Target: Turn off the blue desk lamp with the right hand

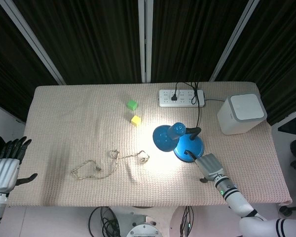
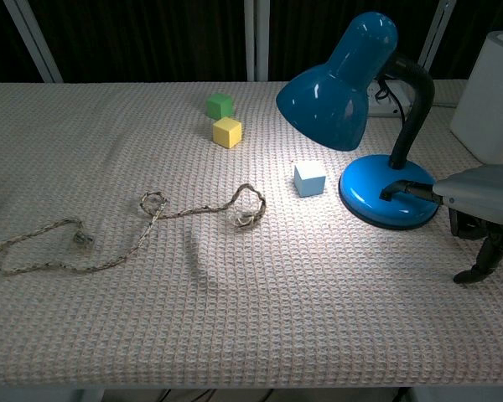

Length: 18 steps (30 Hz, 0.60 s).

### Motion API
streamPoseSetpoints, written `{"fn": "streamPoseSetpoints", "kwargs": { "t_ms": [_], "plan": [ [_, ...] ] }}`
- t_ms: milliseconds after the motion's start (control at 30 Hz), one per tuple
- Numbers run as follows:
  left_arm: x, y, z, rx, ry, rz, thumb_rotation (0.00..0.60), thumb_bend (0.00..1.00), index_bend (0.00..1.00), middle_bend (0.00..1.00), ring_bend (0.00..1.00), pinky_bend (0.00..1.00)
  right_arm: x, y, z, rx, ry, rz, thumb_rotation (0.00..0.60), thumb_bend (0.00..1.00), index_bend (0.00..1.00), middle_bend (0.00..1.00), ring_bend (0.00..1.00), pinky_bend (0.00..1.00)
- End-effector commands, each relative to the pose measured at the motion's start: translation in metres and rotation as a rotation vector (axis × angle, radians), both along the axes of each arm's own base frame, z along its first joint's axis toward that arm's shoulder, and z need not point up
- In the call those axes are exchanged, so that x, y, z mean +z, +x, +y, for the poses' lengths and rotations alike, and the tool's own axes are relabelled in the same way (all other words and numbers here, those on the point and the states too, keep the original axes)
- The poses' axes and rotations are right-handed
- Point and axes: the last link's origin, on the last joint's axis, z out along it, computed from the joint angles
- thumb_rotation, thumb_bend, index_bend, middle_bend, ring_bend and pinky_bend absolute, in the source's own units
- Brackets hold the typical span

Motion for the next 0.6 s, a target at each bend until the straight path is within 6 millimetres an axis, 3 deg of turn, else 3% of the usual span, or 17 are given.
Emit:
{"fn": "streamPoseSetpoints", "kwargs": {
  "t_ms": [33,600],
  "plan": [
    [0.0002,0.0002,0.0002,0.0,0.0,0.0,0.6,0.0,0.0,0.0,0.0,0.0,0.0007,0.0002,-0.0011,-0.009,0.006,-0.009,0.6,0.03,0.0,1.0,0.96,0.97],
    [-0.0002,0.0,0.0008,0.003,-0.003,-0.002,0.6,0.0,0.0,0.0,0.0,0.0,0.0052,-0.0056,-0.0093,-0.119,0.058,-0.109,0.6,0.03,0.0,1.0,0.97,0.97]
  ]
}}
